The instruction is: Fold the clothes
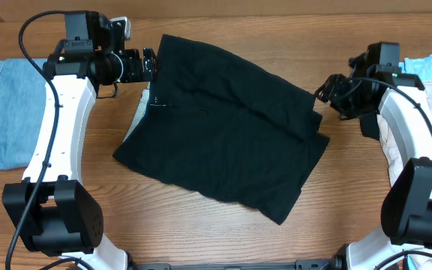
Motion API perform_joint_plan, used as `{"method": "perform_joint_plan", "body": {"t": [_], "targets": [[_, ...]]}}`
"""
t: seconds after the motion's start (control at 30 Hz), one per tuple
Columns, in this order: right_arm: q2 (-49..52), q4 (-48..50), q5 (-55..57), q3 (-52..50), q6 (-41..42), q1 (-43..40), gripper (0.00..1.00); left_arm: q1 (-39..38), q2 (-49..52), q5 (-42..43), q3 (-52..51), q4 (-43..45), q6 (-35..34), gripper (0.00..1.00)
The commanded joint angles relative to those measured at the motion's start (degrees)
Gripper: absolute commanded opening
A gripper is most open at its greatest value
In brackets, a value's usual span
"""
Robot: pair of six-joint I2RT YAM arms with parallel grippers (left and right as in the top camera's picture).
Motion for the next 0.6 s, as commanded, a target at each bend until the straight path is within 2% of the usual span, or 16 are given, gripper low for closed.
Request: {"method": "perform_joint_plan", "body": {"t": [0.0, 0.43, 0.57], "targets": [[-0.5, 4.9, -0.8, -3.5, 1.2, 0.3, 0.58, -0.4, 0.9, 0.8, 1.5, -0.2, 1.1, 1.0], [-0.4, 27.5, -2.9, -17.2, 3.8, 0.3, 0.59, -0.4, 0.9, 0.8, 1.5, -0.1, 1.1, 1.0], [0.2, 28.5, -2.7, -17.2, 4.2, 0.3, 0.58, -0.4, 0.9, 0.8, 1.5, -0.1, 1.1, 1.0]]}}
